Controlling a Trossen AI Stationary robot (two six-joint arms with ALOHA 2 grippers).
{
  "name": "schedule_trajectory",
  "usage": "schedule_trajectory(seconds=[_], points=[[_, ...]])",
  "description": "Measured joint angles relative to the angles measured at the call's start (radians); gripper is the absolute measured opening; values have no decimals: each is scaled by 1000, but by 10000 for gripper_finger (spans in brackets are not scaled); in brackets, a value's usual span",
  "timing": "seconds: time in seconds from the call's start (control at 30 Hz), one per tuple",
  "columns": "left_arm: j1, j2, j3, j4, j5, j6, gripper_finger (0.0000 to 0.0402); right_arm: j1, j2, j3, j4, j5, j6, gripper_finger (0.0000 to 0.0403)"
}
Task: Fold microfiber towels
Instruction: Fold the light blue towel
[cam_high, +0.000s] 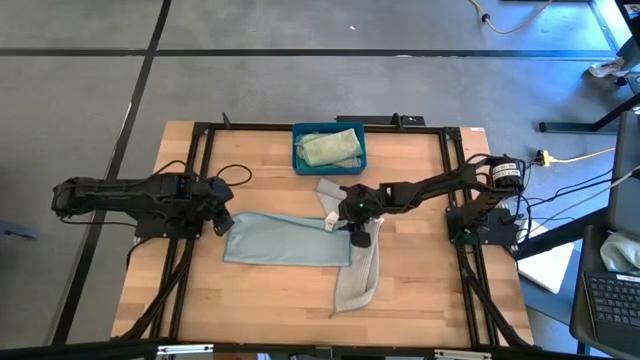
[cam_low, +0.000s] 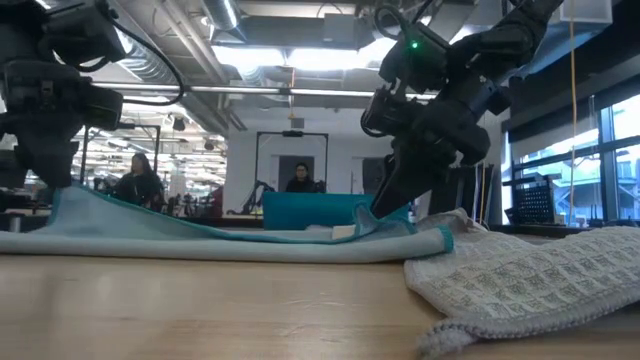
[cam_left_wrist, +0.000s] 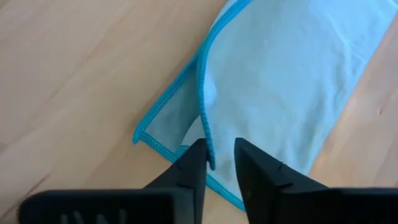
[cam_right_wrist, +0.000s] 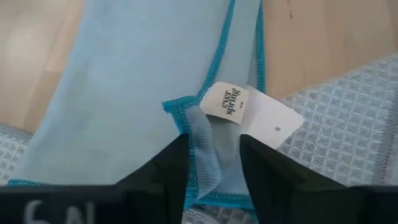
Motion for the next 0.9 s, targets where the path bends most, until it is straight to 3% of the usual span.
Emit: schedule_trajectory(seconds=[0.23, 0.5, 0.67, 0.77, 0.9], points=[[0, 0, 30, -18, 12, -12, 99, 0, 0, 0, -24, 138, 23, 180], [0, 0, 188, -39, 10, 28, 95, 1, -51, -1, -108, 244, 84, 182], [-7, -1, 251, -50, -38, 74, 95, 6, -127, -1, -183, 254, 106, 175], [-34, 0, 245, -5, -29, 74, 95, 21, -183, -1, -188, 237, 85, 169], [-103, 21, 184, 164, -23, 74, 95, 54, -225, -1, -147, 17, 45, 163]])
